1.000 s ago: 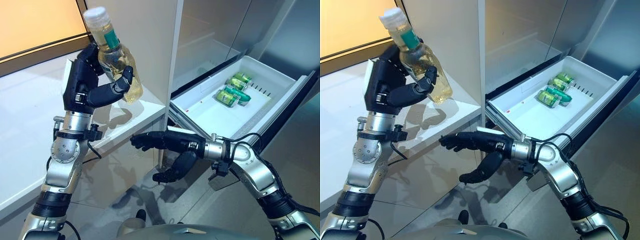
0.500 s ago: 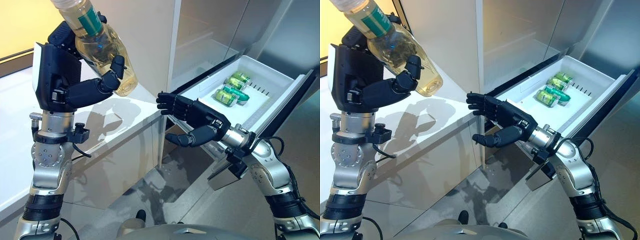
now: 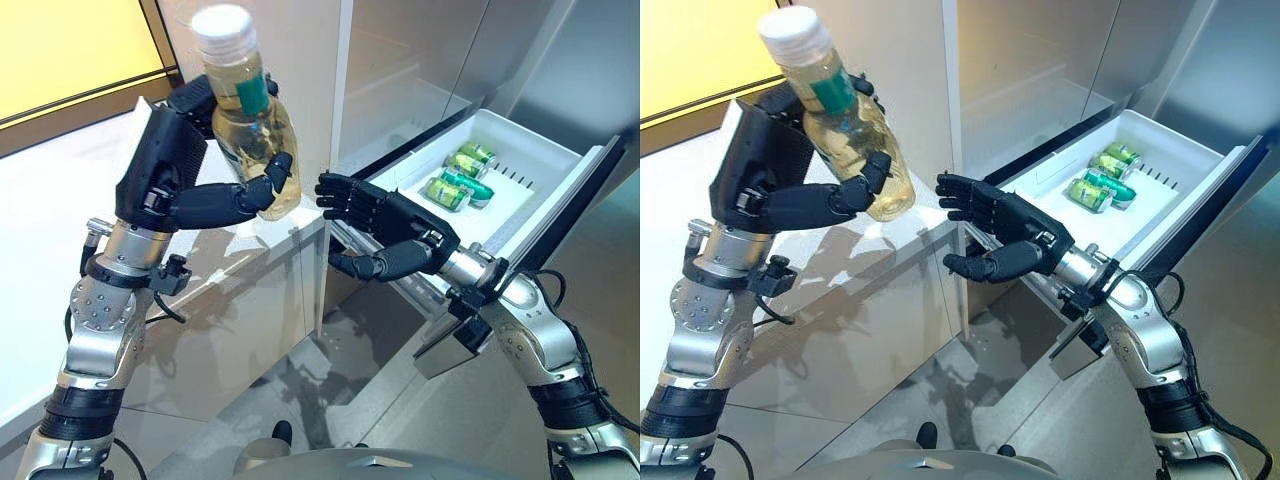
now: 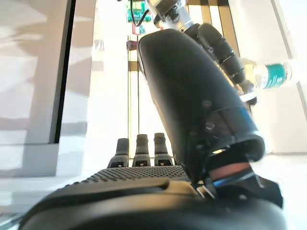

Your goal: Put drinks into fridge and close the fridge

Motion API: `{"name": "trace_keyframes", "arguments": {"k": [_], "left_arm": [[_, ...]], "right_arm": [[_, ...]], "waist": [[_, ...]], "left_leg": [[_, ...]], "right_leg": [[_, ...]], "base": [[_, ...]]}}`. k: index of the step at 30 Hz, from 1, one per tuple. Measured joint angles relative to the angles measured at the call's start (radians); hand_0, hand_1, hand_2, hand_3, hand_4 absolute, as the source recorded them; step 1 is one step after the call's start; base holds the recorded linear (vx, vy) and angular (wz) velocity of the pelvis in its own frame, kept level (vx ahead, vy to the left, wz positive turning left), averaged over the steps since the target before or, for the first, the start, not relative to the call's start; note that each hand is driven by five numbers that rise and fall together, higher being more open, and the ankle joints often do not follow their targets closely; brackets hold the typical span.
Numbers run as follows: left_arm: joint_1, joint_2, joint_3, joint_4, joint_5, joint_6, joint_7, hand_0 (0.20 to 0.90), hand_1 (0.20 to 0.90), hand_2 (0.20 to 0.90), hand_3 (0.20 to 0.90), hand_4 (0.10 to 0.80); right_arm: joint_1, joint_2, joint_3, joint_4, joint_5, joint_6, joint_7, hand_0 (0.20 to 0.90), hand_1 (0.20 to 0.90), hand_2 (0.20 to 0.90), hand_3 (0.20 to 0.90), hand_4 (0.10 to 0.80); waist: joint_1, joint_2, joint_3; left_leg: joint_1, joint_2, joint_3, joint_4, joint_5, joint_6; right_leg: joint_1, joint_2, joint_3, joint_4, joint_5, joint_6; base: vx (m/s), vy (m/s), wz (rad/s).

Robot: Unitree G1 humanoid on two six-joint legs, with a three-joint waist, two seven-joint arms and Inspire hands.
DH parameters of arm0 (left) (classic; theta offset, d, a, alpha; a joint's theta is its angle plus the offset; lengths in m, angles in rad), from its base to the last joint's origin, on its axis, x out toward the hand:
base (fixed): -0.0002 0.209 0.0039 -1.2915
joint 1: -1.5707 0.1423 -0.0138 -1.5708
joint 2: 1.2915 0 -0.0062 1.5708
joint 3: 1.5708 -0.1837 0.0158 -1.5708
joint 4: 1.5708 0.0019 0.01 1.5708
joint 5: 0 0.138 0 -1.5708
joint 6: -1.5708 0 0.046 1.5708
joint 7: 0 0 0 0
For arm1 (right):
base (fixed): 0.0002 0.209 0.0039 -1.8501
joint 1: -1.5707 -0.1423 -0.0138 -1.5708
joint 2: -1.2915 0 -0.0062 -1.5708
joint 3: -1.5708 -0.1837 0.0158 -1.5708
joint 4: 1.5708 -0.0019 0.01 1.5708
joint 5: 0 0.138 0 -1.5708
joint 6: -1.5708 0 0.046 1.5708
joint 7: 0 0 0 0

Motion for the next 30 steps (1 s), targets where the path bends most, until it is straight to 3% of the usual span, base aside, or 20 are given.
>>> {"name": "trace_keyframes", "arguments": {"k": [14, 30], "left_arm": [[-0.006, 0.017, -0.09, 0.0, -0.028, 0.078, -0.083, 0.3, 0.3, 0.3, 0.2, 0.1], [-0.047, 0.02, -0.149, 0.0, -0.034, 0.102, -0.126, 0.3, 0.3, 0.3, 0.2, 0.1]], "right_arm": [[-0.105, 0.006, 0.102, 0.003, 0.019, 0.056, -0.047, 0.9, 0.9, 0.9, 0.9, 0.8], [-0.127, 0.024, 0.177, 0.023, 0.053, 0.106, -0.086, 0.9, 0.9, 0.9, 0.9, 0.8]], "waist": [[0.007, 0.001, 0.0], [0.02, 0.001, 0.0]], "left_leg": [[0.002, 0.0, -0.001, 0.0, 0.0, 0.0], [0.002, 0.0, -0.002, 0.0, 0.0, 0.0]], "right_leg": [[0.002, 0.0, -0.001, 0.0, 0.0, 0.0], [0.004, 0.0, -0.003, 0.0, 0.0, 0.0]], "base": [[0.0, 0.0, 0.0], [0.0, 0.0, 0.0]]}}
